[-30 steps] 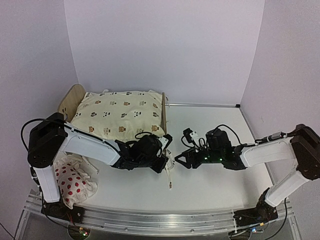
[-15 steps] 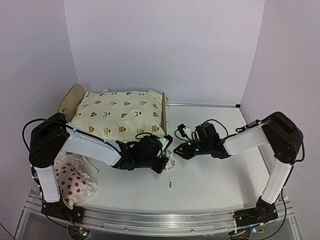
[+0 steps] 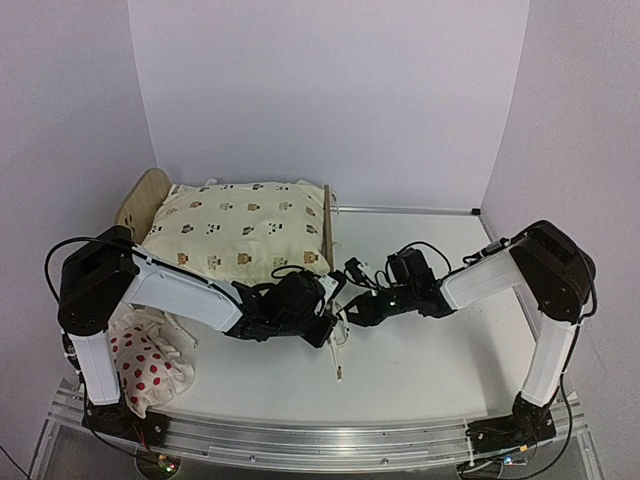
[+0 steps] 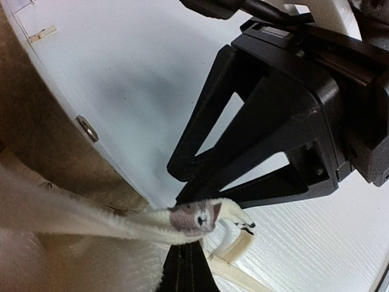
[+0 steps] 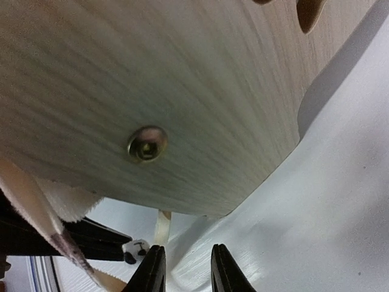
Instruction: Set up the pet bed
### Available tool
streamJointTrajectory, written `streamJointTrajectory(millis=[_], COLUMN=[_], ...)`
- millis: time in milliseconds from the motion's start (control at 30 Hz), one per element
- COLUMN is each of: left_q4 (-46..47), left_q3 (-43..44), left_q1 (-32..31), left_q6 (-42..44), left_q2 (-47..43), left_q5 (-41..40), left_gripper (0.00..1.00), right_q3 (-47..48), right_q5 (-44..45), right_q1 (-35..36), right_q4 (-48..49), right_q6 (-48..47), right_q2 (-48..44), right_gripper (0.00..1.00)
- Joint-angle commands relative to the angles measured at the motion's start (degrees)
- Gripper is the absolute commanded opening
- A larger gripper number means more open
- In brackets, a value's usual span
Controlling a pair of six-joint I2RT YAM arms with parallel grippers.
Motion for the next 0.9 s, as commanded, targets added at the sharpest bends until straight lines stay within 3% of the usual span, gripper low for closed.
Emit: streamJointTrajectory(millis=[0, 333, 600, 867], left_q4=[0.7, -0.1, -1.4, -0.8], left_q3=[1.9, 3.6, 4.0, 4.3], left_q1=[0.8, 1.0, 1.0, 1.0], left_q6=[0.6, 1.4, 2.4, 2.3], left_q2=[-1.6, -1.4, -2.2, -1.9], left_q5=[-0.7, -1.4, -3.4, -1.6], left_gripper=[0.0, 0.0, 0.0, 0.0], right_q3=[-1.1, -1.5, -5.2, -3.0], right_q5=[-7.3, -11.9, -10.4, -12.9], right_q1=[0.6, 0.6, 0.6, 0.6], right_q4=[1.7, 1.8, 1.5, 1.8], right_q6=[-0.9, 0.0, -1.0, 1.1], right_q2=[-2.0, -3.2, -7.0, -5.1], right_gripper=[0.3, 0.34, 0.35, 0.43])
